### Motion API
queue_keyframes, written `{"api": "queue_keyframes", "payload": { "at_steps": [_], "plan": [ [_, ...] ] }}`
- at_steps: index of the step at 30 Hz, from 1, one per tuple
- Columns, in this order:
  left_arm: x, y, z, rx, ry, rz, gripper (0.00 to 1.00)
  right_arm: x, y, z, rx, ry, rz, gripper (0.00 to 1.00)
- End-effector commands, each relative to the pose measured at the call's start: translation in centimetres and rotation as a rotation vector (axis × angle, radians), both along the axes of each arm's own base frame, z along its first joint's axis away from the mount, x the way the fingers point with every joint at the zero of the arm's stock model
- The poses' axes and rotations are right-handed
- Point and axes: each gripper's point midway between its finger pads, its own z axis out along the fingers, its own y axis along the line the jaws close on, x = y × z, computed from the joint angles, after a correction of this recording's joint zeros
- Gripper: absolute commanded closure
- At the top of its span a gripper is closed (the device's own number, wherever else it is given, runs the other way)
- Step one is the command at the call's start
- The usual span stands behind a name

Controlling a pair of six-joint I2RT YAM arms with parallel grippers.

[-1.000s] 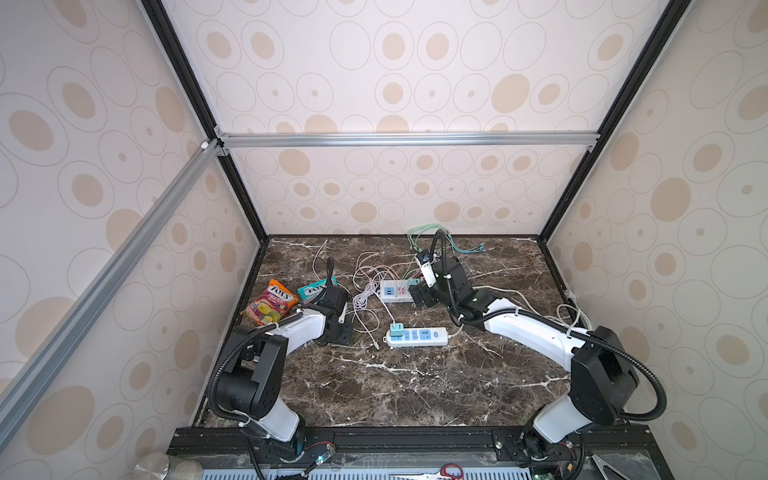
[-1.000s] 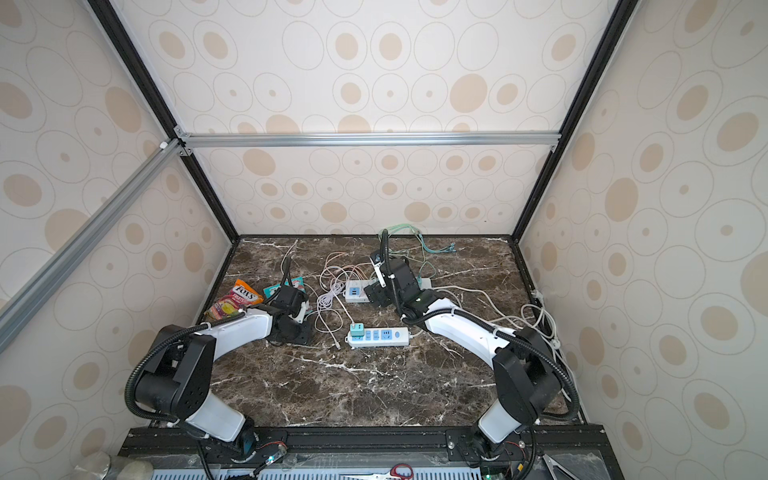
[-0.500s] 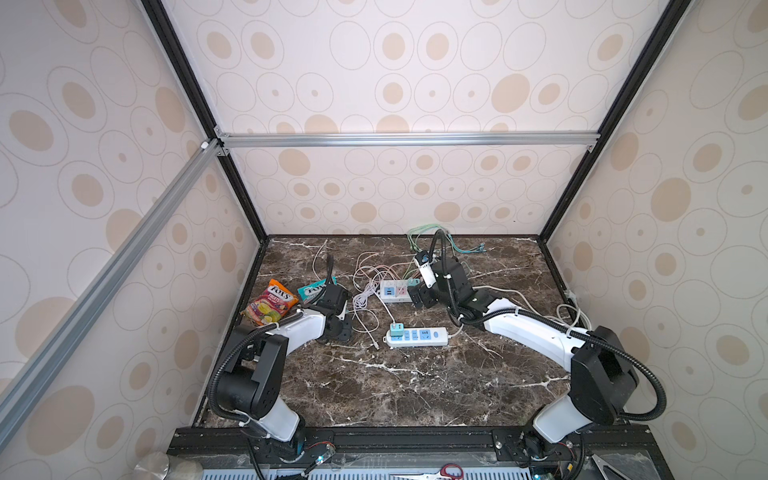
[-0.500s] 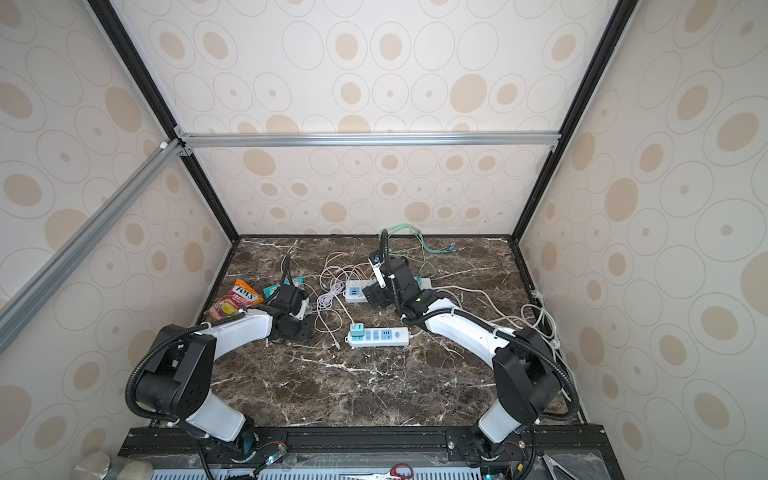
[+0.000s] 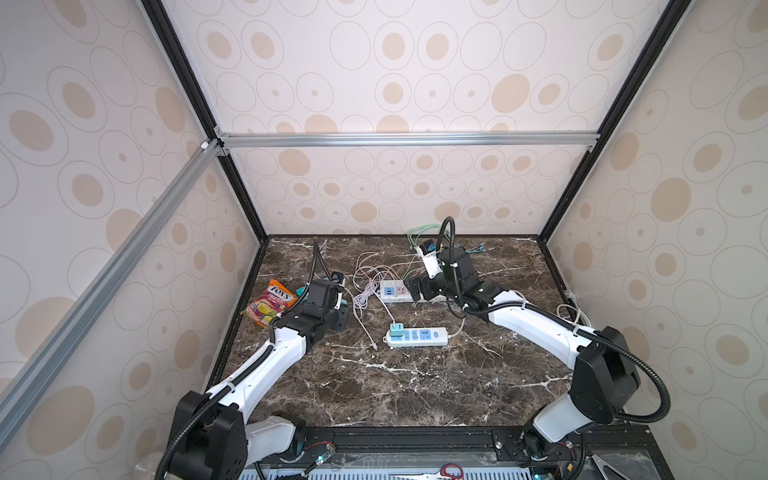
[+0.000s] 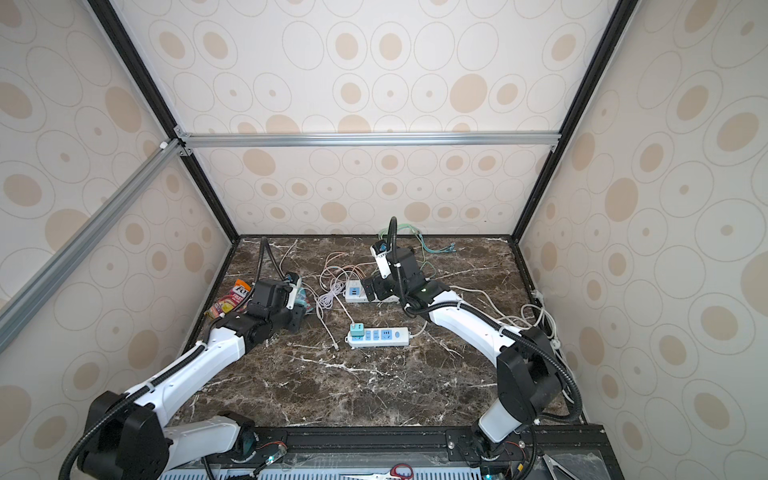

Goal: Insert the plug
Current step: 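Lift the charger with the left while the right gripper reaches to take it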

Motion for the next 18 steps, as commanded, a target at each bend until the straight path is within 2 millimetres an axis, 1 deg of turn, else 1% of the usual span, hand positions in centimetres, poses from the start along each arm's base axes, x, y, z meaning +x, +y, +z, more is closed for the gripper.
{"api": "queue_keyframes", "payload": {
  "at_steps": [1, 3, 4, 6, 8, 10, 12, 14, 16, 18],
  "plan": [
    [-0.2, -1.5, 3.3, 0.027, -0.134, -0.111, 1.00, -1.5, 1.2, 1.9, 0.102, 0.095, 0.079, 0.00],
    [-0.5, -2.3, 4.8, 0.027, -0.203, -0.163, 1.00, -2.4, 2.2, 2.1, 0.118, 0.158, 0.140, 0.01],
    [-0.7, -2.5, 5.5, 0.027, -0.238, -0.183, 1.00, -3.0, 2.8, 1.8, 0.123, 0.206, 0.173, 0.02],
    [-0.8, -3.0, 6.9, 0.014, -0.298, -0.207, 1.00, -4.0, 3.9, 2.1, 0.154, 0.273, 0.245, 0.04],
    [-0.9, -3.9, 8.2, -0.008, -0.353, -0.251, 1.00, -5.1, 5.2, 2.6, 0.208, 0.327, 0.324, 0.08],
    [-0.9, -4.5, 9.1, -0.004, -0.401, -0.281, 1.00, -5.7, 6.0, 3.0, 0.254, 0.366, 0.357, 0.12],
    [-0.9, -5.1, 9.5, 0.018, -0.437, -0.312, 1.00, -6.7, 7.0, 3.7, 0.299, 0.409, 0.417, 0.15],
    [-0.8, -6.0, 9.7, 0.053, -0.469, -0.355, 1.00, -8.1, 8.2, 4.5, 0.343, 0.448, 0.497, 0.21],
    [-0.9, -6.9, 9.6, 0.099, -0.499, -0.411, 1.00, -9.0, 9.2, 4.7, 0.364, 0.476, 0.543, 0.29],
    [-1.2, -7.9, 9.5, 0.141, -0.544, -0.490, 1.00, -9.6, 10.1, 4.7, 0.369, 0.499, 0.570, 0.32]
  ]
}}
